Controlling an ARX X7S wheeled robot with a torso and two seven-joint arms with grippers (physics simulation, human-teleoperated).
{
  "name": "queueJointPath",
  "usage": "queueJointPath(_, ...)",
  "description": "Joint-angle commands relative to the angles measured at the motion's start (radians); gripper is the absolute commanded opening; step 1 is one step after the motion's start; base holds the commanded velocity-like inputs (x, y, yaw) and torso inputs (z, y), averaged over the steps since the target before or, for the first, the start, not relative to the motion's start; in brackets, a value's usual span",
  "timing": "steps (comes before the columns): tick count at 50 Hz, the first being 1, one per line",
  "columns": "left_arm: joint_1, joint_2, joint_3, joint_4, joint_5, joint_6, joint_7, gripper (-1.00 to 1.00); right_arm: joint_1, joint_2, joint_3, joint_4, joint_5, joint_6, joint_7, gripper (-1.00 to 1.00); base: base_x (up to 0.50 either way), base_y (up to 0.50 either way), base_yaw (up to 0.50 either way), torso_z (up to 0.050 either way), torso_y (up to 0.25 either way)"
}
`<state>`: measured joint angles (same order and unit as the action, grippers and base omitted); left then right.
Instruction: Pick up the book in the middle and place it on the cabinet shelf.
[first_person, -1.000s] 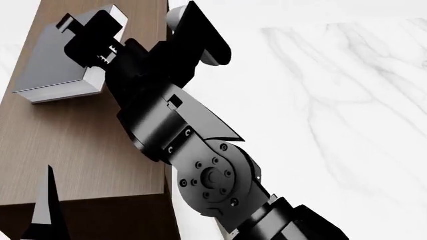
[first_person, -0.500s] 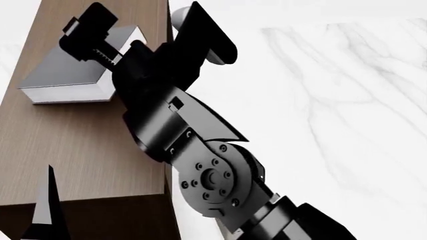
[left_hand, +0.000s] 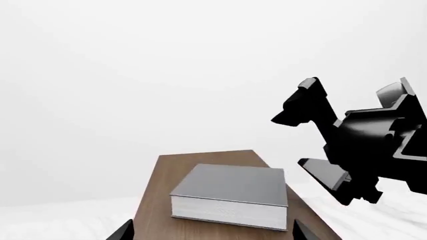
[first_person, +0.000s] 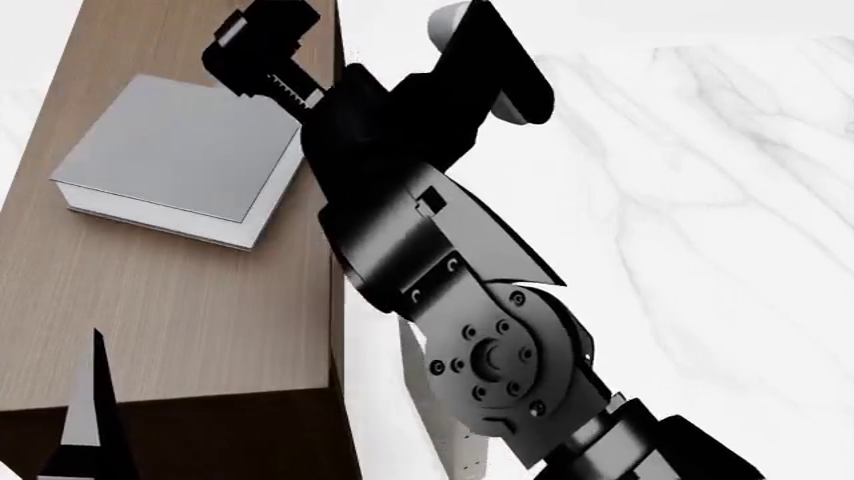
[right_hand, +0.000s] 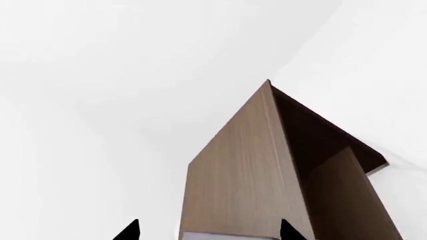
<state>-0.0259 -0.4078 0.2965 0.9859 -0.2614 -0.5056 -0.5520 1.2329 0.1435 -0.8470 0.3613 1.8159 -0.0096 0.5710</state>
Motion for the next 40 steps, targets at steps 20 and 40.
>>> queueJointPath(20,-0.065,-0.090,0.003,0.061,-0.069,-0.047,-0.124,1.00,-0.078,0.277,0.082,-0.256,-0.071,-0.075,0.092,1.00,0.00,0.00,0.00,0.000,0.000)
queueJointPath(40,-0.904,-0.208,0.193,-0.188,-0.526,-0.201,-0.344,1.00,-0.023,0.398,0.121,-0.359,-0.163,-0.100,0.193,1.00,0.00,0.00,0.00,0.000,0.000)
